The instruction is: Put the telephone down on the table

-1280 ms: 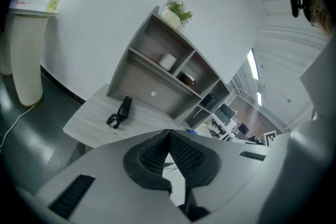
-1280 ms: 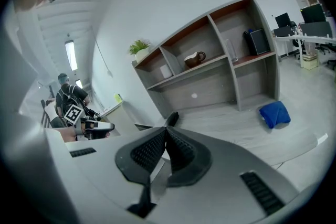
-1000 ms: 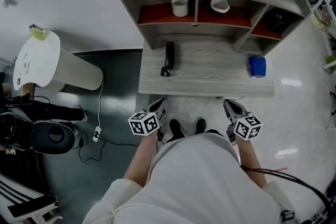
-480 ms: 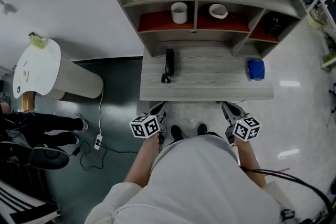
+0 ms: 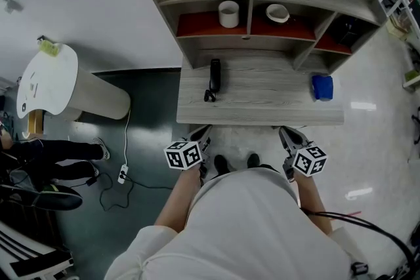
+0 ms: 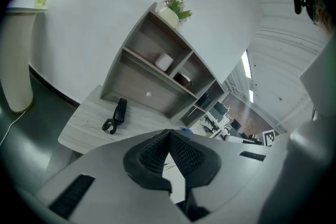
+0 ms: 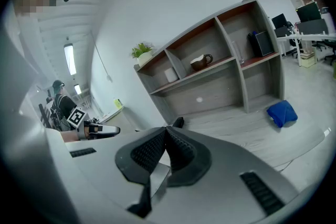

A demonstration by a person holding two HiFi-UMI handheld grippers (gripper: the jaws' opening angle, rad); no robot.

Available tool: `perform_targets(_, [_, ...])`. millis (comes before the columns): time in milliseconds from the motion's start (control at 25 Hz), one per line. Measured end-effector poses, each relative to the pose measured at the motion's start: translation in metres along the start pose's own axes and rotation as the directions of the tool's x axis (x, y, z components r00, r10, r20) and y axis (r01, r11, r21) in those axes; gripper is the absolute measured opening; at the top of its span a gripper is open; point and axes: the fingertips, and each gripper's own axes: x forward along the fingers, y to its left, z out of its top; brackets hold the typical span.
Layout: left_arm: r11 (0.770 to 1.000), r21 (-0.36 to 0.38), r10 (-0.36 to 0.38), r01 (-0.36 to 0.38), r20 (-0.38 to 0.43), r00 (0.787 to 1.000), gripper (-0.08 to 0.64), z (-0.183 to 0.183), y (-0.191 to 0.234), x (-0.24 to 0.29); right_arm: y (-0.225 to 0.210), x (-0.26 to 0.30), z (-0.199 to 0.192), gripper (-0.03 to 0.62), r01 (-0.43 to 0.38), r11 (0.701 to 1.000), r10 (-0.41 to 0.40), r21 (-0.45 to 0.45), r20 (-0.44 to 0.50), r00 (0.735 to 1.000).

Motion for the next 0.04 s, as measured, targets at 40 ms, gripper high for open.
perform_targets(40, [1.000,0.000,0.000,0.000,-0.002,1.000,0.009,-0.0005,0.0003,-0.0005,0.0002,-0.0004,-0.0001,0.017,0.002,1.000,-0.002,0.001,0.000,1.000])
